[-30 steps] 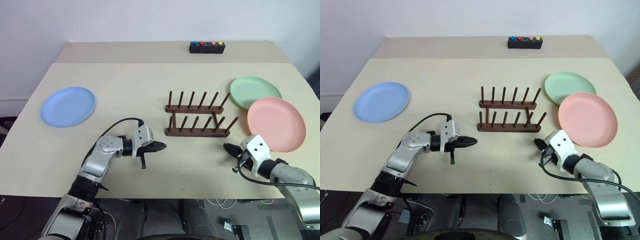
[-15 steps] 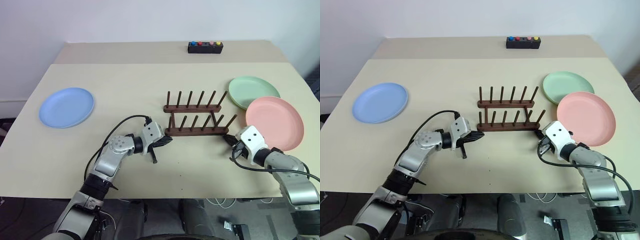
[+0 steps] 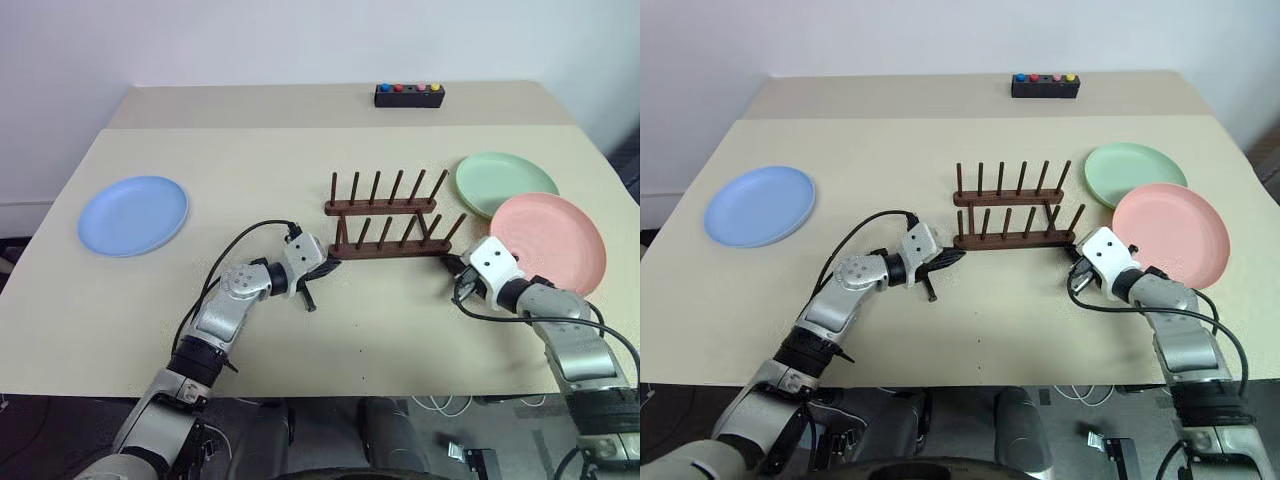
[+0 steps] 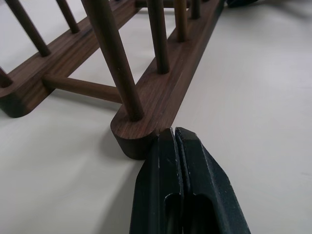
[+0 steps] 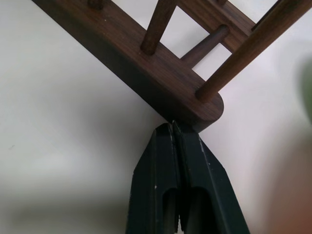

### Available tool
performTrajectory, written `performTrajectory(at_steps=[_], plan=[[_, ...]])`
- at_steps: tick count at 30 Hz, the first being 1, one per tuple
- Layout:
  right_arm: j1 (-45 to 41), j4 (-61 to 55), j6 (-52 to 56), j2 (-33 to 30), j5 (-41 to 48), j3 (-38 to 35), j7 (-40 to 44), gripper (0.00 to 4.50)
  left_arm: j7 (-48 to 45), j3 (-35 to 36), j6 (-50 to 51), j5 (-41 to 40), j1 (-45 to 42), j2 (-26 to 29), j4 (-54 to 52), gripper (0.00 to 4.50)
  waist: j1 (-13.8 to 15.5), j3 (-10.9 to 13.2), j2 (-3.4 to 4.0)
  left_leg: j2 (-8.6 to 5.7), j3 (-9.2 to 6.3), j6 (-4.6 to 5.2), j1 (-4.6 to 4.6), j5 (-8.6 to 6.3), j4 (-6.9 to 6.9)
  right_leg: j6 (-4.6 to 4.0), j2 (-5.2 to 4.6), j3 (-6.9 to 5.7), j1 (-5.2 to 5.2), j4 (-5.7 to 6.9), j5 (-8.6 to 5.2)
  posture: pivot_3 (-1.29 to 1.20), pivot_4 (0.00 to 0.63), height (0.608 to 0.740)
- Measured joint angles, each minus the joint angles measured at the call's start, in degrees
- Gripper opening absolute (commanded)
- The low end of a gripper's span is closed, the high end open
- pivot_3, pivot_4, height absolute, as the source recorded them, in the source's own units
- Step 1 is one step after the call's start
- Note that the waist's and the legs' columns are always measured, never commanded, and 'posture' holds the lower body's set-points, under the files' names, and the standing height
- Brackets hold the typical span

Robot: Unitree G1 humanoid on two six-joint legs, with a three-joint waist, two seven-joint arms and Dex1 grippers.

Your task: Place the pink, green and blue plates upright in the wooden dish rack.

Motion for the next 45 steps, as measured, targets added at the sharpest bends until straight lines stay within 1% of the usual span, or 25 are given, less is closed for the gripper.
performTrajectory(at_steps=[7, 20, 25, 28, 31, 34, 35, 38, 39, 41, 45], plan=[[-4.9, 5.1, -2.2, 1.4, -2.0, 2.0, -0.9, 0.03, 3.5, 0.5, -2.6, 1.2, -1.9, -0.3, 3.7, 0.00, 0.0, 0.0, 0.01, -0.01, 0.00, 0.00, 0.00, 0.00, -0.02, 0.00, 0.00, 0.00, -0.01, 0.00, 0.00, 0.00, 0.150, 0.740], [-5.4, 6.1, -3.5, 1.6, -2.4, 2.3, -1.3, 0.03, 4.9, 1.3, -4.1, 1.6, -2.0, -0.5, 5.0, 0.00, 0.0, 0.0, 0.01, -0.01, 0.00, 0.00, 0.01, 0.00, -0.02, 0.00, 0.00, 0.00, -0.01, 0.00, 0.00, 0.00, 0.150, 0.740], [-3.3, 3.9, -4.0, 1.7, -2.3, 1.9, -1.9, 0.03, 3.9, 1.6, -3.6, 0.9, -1.3, -0.5, 3.9, 0.00, 0.0, 0.0, 0.01, -0.01, -0.01, 0.00, -0.01, 0.00, -0.06, 0.00, 0.00, 0.00, -0.04, 0.00, 0.00, 0.00, 0.150, 0.740], [2.3, -4.2, -3.2, 1.6, 1.0, -0.1, -0.2, 0.03, 0.1, 1.9, -0.8, -2.2, 2.3, 0.6, -1.8, 0.00, -0.1, 0.0, 0.06, 0.00, -0.01, 0.00, -0.22, 0.00, -0.13, 0.00, -0.01, 0.01, -0.25, 0.01, 0.00, 0.00, 0.150, 0.740], [6.7, -12.7, 1.1, -0.6, 5.1, -3.9, 1.8, 0.85, -4.6, 1.7, 2.8, -6.0, 6.6, 1.8, -8.6, 0.00, 0.0, 0.0, 0.06, -0.01, -0.01, 0.01, -0.32, -0.01, -0.08, 0.00, -0.02, 0.01, -0.30, -0.01, 0.00, 0.00, 0.150, 0.740], [9.8, -17.3, 6.6, -3.0, 7.2, -8.2, 2.2, 2.32, -7.8, 1.4, 5.6, -8.9, 9.3, 2.9, -14.3, 0.00, 0.3, 0.0, 0.05, -0.01, -0.03, 0.01, -0.29, 0.00, -0.01, -0.01, -0.01, 0.00, -0.24, -0.01, -0.01, 0.00, 0.150, 0.740], [10.7, -18.4, 7.8, -3.2, 7.5, -9.1, 2.0, 2.72, -8.6, 1.2, 6.3, -9.4, 9.6, 3.0, -15.4, 0.00, 0.4, 0.0, 0.05, -0.01, -0.03, 0.01, -0.29, 0.00, 0.00, -0.01, -0.01, 0.00, -0.22, -0.01, -0.01, 0.00, 0.150, 0.740], [12.4, -20.1, 11.4, -4.1, 7.0, -12.5, 0.0, 4.29, -10.6, -0.4, 8.2, -10.2, 10.0, 3.4, -18.0, 0.00, 0.3, 0.0, 0.05, -0.01, 0.00, 0.01, -0.26, 0.00, 0.02, -0.02, -0.01, 0.01, -0.18, -0.03, -0.01, 0.00, 0.150, 0.740], [12.5, -20.2, 12.5, -4.5, 6.7, -13.6, -0.8, 4.46, -10.9, -1.0, 8.6, -10.2, 10.0, 3.3, -18.2, 0.00, 0.3, 0.0, 0.05, -0.01, 0.00, 0.01, -0.26, 0.00, 0.01, -0.02, -0.01, 0.01, -0.19, -0.03, -0.01, 0.00, 0.150, 0.740], [12.9, -20.2, 13.9, -5.3, 5.5, -14.6, -2.2, 4.46, -11.2, -1.4, 9.0, -10.2, 10.0, 2.8, -18.2, 0.00, 0.2, 0.0, 0.05, 0.00, 0.00, 0.01, -0.26, 0.00, -0.02, -0.02, -0.01, 0.00, -0.22, -0.02, -0.02, 0.00, 0.150, 0.740], [14.1, -20.2, 15.6, -5.1, 3.0, -14.1, -5.2, 4.46, -11.5, -1.7, 9.3, -10.2, 9.6, 2.2, -18.2, 0.00, 0.2, 0.0, 0.06, -0.01, 0.01, 0.01, -0.27, 0.00, -0.02, -0.01, -0.01, 0.01, -0.23, -0.02, -0.01, 0.00, 0.150, 0.740]])
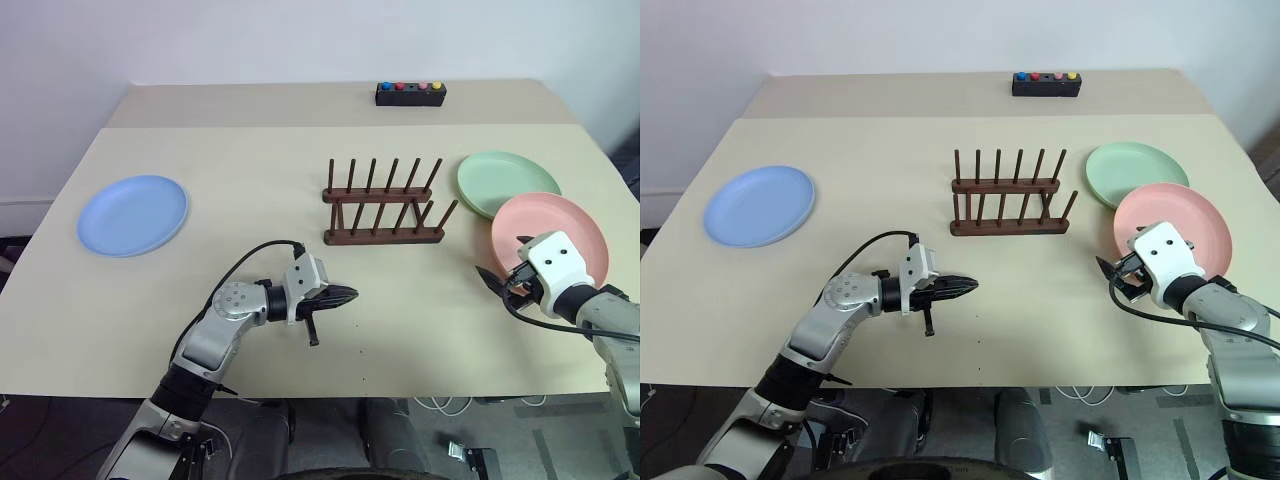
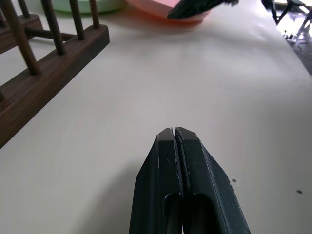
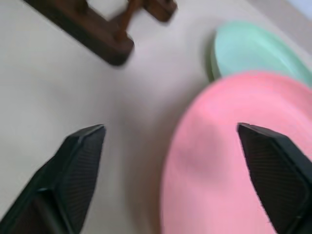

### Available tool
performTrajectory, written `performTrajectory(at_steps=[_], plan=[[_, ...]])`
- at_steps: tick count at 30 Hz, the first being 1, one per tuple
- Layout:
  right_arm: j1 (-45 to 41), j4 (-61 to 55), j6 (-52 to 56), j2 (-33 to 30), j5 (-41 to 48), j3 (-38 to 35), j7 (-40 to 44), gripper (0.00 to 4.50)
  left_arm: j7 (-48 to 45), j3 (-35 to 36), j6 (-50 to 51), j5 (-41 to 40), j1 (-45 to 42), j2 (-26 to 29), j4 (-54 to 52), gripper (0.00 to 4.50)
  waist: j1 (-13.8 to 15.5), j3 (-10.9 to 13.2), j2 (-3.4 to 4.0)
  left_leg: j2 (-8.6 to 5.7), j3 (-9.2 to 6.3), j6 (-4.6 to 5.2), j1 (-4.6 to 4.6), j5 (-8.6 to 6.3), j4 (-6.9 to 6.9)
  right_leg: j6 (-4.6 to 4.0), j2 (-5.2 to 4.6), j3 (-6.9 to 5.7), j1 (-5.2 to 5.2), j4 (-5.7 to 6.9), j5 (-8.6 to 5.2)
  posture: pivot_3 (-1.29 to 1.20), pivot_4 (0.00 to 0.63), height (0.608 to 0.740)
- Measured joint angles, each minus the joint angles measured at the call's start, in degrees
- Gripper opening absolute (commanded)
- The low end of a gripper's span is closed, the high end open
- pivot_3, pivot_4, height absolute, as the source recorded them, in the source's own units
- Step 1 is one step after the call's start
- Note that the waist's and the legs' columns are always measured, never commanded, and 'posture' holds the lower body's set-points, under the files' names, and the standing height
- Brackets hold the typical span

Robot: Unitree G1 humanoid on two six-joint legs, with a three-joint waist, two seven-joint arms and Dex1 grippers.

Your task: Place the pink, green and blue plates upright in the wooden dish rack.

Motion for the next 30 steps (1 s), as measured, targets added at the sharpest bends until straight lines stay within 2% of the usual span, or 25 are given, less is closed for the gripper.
performTrajectory(at_steps=[4, 5, 7, 14, 26, 30], plan=[[0.1, 0.0, 1.7, 1.6, -1.7, 0.6, -2.9, 4.46, 0.0, -0.5, 0.0, 0.0, -0.3, -0.1, 0.0, 0.00, 0.0, 0.0, 0.00, 0.00, 0.00, 0.00, 0.00, 0.00, 0.00, 0.00, 0.00, 0.00, 0.01, 0.00, 0.00, 0.00, 0.150, 0.740], [0.2, 0.0, 1.9, 1.6, -1.9, 0.9, -3.1, 4.23, 0.0, -0.5, 0.0, 0.0, -0.3, -0.1, 0.0, 0.00, 0.0, 0.0, 0.00, 0.00, 0.00, 0.00, 0.00, 0.00, 0.00, 0.00, 0.00, 0.00, 0.00, 0.00, 0.00, 0.00, 0.150, 0.740], [0.3, 0.1, 2.4, 2.2, -2.6, 1.3, -3.9, 3.58, 0.1, -0.5, 0.0, 0.1, -0.3, -0.1, 0.0, 0.00, 0.0, 0.0, 0.00, 0.00, 0.00, 0.00, 0.00, 0.00, 0.00, 0.00, 0.00, 0.00, 0.00, 0.00, 0.00, 0.00, 0.150, 0.740], [0.4, 0.1, 3.9, 3.0, -3.7, 3.0, -5.1, 0.05, 0.4, -0.5, 0.0, 0.3, -0.3, -0.1, 0.0, 0.00, 0.0, 0.0, 0.00, 0.00, 0.00, 0.00, 0.00, 0.00, 0.00, 0.00, 0.00, 0.00, 0.01, 0.00, 0.00, 0.00, 0.150, 0.740], [0.4, -0.9, 3.7, 3.4, -8.4, 3.3, -8.4, 0.05, 1.0, -0.7, -0.3, 0.3, -0.3, -0.1, 0.4, 0.00, 0.0, 0.0, 0.00, 0.00, 0.00, 0.00, 0.00, 0.00, 0.00, 0.00, 0.00, 0.00, 0.00, 0.00, 0.00, 0.00, 0.150, 0.740], [0.4, -3.4, 0.3, 2.1, -11.3, 3.6, -8.9, 0.05, 1.1, -1.0, -1.1, 0.3, -0.3, -0.2, 0.5, 0.00, 0.0, 0.0, 0.02, 0.00, 0.01, 0.00, 0.00, 0.00, 0.00, 0.00, 0.00, 0.00, -0.01, 0.00, 0.00, 0.00, 0.150, 0.740]])
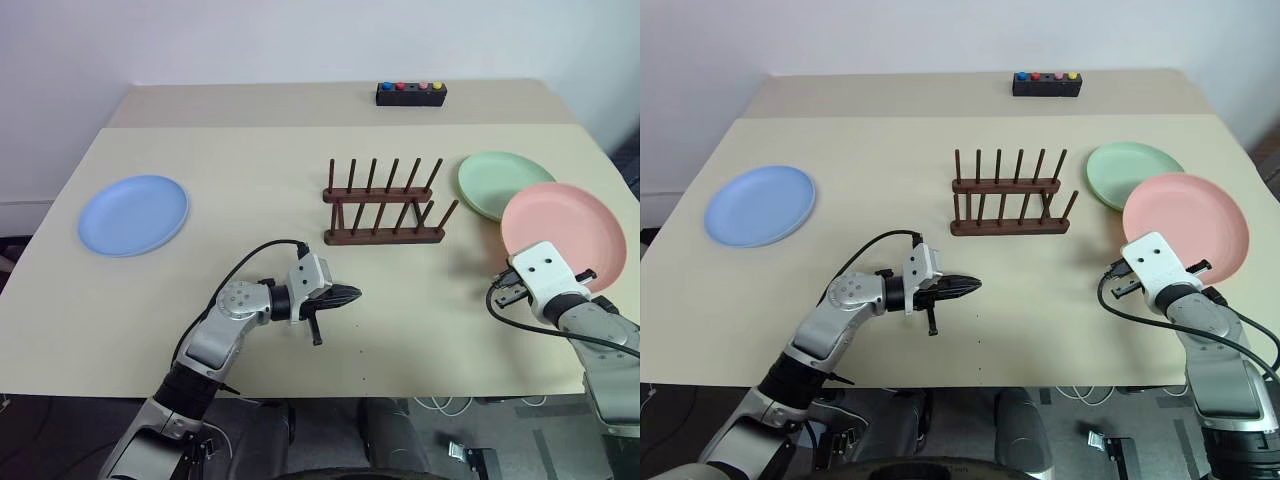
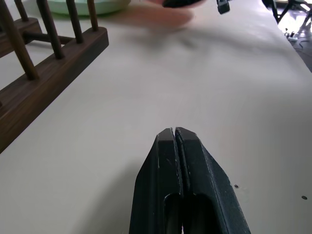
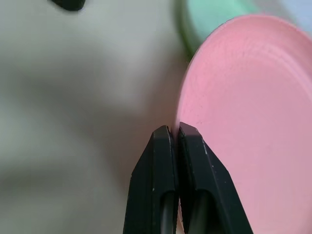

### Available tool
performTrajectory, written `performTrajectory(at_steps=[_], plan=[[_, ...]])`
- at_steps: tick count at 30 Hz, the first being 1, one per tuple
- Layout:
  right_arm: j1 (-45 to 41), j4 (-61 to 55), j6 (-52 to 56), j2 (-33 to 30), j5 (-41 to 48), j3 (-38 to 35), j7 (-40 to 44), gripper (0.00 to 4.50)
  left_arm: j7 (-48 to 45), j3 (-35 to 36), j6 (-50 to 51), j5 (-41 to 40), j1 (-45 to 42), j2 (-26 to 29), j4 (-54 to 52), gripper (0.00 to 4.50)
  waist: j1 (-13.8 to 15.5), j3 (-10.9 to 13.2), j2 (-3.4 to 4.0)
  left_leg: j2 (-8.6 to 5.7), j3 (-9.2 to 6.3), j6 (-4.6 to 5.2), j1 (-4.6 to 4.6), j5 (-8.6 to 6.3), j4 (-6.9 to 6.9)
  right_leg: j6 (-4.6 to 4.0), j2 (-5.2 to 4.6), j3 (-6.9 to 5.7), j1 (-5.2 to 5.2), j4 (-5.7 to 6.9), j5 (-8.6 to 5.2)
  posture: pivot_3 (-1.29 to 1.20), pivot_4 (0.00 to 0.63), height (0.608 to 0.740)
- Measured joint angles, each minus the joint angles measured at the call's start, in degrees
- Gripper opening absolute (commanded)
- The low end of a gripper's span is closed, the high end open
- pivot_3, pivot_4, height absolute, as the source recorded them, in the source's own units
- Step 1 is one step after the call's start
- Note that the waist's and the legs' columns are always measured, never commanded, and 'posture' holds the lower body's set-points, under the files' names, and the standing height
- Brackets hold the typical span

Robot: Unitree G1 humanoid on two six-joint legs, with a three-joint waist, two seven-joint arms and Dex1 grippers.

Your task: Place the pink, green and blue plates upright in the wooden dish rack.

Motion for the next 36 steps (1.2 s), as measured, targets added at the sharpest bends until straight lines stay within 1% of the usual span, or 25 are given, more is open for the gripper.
performTrajectory(at_steps=[4, 7, 9, 11, 13, 16, 19, 24, 27, 31, 36], plan=[[-3.7, -1.3, -6.5, -3.1, -0.3, -0.1, 1.4, 0.05, 0.0, -0.1, -0.3, 0.0, -0.2, 0.1, 0.5, 0.00, -0.1, 0.0, 0.01, 0.00, 0.02, 0.00, 0.00, 0.00, 0.01, 0.01, 0.00, 0.00, 0.01, 0.00, 0.00, 0.00, 0.150, 0.740], [-11.8, -0.9, -10.8, -5.2, 2.9, -0.7, 4.7, 0.05, 0.0, -0.1, -0.7, 0.2, -0.5, 0.1, 1.1, 0.00, -0.3, 0.0, 0.03, 0.01, 0.01, 0.00, 0.01, 0.00, 0.00, 0.01, 0.00, 0.00, 0.00, 0.00, 0.00, 0.00, 0.150, 0.740], [-17.4, -0.7, -12.1, -5.1, 6.1, -0.9, 7.0, 0.05, 0.0, -0.3, -1.0, 0.5, -1.0, 0.0, 1.5, 0.00, -0.2, 0.0, 0.00, 0.02, -0.01, 0.00, 0.00, 0.00, -0.03, 0.00, 0.01, -0.02, 0.00, 0.00, 0.00, 0.00, 0.150, 0.740], [-22.5, 0.8, -12.1, -3.9, 10.5, -0.3, 9.9, 0.05, 0.0, -0.3, -1.2, 0.7, -1.5, 0.0, 1.8, 0.00, -0.1, 0.0, -0.03, 0.02, -0.02, 0.00, -0.01, 0.00, -0.02, 0.00, 0.00, -0.02, 0.02, -0.03, 0.01, 0.00, 0.150, 0.740], [-29.4, 3.7, -9.9, 0.1, 19.0, -0.2, 13.5, 0.05, 0.2, -0.4, -1.3, 1.0, -1.8, -0.1, 2.6, 0.00, -0.2, 0.0, -0.01, 0.01, -0.01, 0.00, -0.03, 0.00, 0.00, 0.00, -0.01, -0.01, 0.02, -0.06, 0.01, 0.00, 0.150, 0.740], [-35.9, 6.0, -5.7, 1.5, 30.7, -0.6, 19.8, 0.05, 0.4, -0.4, -1.4, 1.1, -1.9, -0.4, 2.7, 0.00, 0.0, 0.1, -0.01, 0.02, -0.09, 0.00, -0.04, 0.00, -0.07, -0.01, 0.00, -0.05, -0.02, -0.02, 0.02, 0.00, 0.150, 0.740], [-38.4, 7.4, -0.6, 1.7, 39.7, -1.7, 24.0, 0.05, 0.8, -0.3, -1.4, 1.1, -1.8, 0.0, 2.7, 0.00, 0.2, 0.0, -0.01, -0.01, -0.13, 0.03, -0.09, -0.02, -0.06, -0.01, -0.04, -0.09, -0.02, -0.05, 0.02, 0.00, 0.150, 0.740], [-38.6, 11.7, 7.5, 1.6, 48.7, -2.6, 28.6, 0.05, 1.6, 0.1, -1.2, 1.1, -1.3, 0.4, 2.5, 0.00, 0.0, 0.0, 0.00, -0.01, -0.11, 0.04, -0.09, -0.02, -0.05, -0.01, -0.03, -0.08, -0.07, 0.00, 0.02, 0.00, 0.150, 0.740], [-39.4, 16.6, 11.6, 1.8, 53.4, -5.2, 28.5, 0.05, 2.2, 0.2, -1.0, 1.1, -0.6, 1.0, 1.4, 0.00, 0.0, 0.0, 0.00, -0.01, -0.10, 0.04, -0.09, -0.02, -0.05, -0.01, -0.03, -0.07, -0.08, 0.00, 0.02, 0.00, 0.150, 0.740], [-40.5, 19.1, 15.2, 2.3, 58.4, -8.0, 27.6, 0.05, 2.8, 0.3, -0.9, 1.1, -0.1, 1.5, 0.8, 0.00, -0.1, 0.0, 0.02, -0.01, -0.09, 0.04, -0.11, -0.02, -0.07, -0.01, -0.03, -0.07, -0.13, 0.01, 0.02, 0.00, 0.150, 0.740], [-41.3, 20.8, 17.6, 2.9, 61.3, -9.0, 26.1, 0.05, 2.9, 0.3, -0.8, 1.1, -0.1, 1.9, 0.4, 0.00, -0.1, 0.0, 0.02, -0.01, -0.08, 0.04, -0.12, -0.02, -0.06, -0.01, -0.03, -0.07, -0.13, 0.01, 0.02, 0.00, 0.150, 0.740]])
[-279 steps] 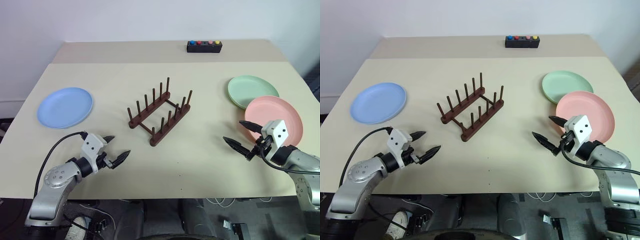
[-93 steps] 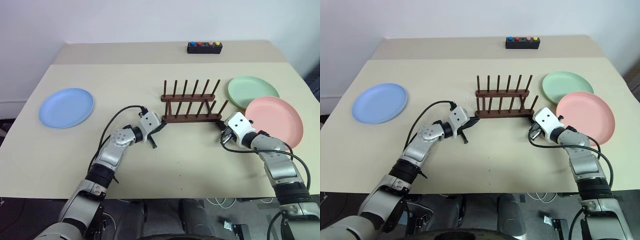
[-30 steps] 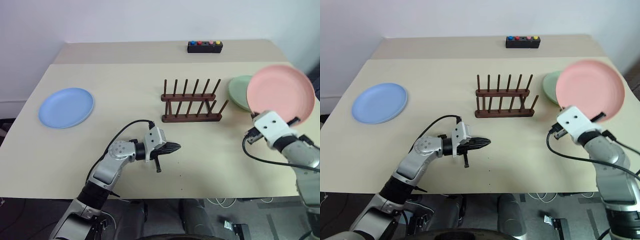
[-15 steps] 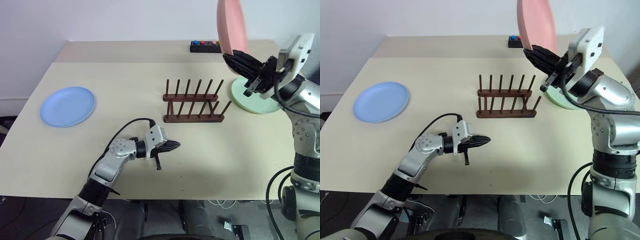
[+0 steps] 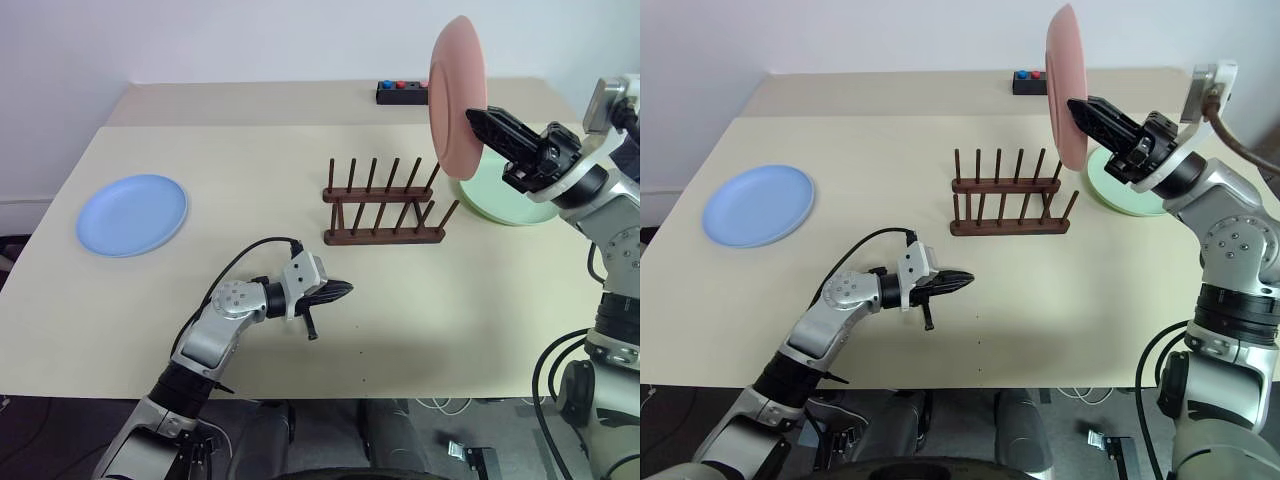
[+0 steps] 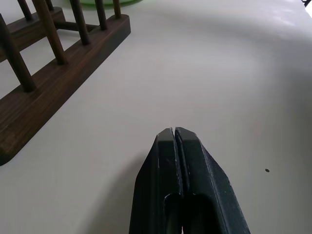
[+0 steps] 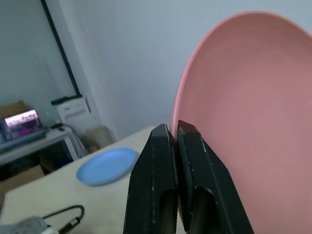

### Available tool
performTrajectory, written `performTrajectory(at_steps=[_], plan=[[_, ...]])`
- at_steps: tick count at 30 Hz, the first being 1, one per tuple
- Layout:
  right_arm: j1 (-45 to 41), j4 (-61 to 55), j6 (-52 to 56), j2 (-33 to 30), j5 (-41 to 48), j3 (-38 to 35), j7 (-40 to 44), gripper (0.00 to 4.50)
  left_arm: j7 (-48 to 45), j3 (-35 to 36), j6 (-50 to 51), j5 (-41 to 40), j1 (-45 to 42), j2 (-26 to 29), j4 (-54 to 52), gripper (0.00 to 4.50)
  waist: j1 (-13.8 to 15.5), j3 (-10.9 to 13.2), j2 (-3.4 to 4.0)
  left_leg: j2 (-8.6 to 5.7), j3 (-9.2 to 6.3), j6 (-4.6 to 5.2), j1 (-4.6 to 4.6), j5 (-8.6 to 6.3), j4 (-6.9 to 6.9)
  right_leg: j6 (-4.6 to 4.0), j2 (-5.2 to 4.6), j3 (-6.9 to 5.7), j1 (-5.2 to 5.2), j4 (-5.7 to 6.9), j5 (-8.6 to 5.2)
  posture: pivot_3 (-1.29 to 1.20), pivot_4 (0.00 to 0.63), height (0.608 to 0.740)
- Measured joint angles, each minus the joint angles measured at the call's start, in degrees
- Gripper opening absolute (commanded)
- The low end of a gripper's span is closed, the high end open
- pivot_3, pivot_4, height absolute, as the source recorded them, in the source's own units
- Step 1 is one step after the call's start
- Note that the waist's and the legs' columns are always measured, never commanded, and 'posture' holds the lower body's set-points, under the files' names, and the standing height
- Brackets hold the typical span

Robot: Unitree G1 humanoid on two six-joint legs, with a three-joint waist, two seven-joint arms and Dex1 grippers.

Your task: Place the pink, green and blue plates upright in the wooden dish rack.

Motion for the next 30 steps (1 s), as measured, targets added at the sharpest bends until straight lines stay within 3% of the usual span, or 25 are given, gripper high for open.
performTrajectory(at_steps=[30], plan=[[3.1, 1.9, 4.3, 2.3, 2.7, -1.7, -3.3, 0.05, -0.1, 0.1, 0.7, -0.1, 0.0, -0.1, 0.0, 0.00, 0.0, 0.0, 0.00, 0.00, 0.00, 0.00, -0.01, 0.00, 0.00, 0.00, 0.00, 0.00, -0.01, 0.00, 0.00, 0.00, 0.150, 0.740]])
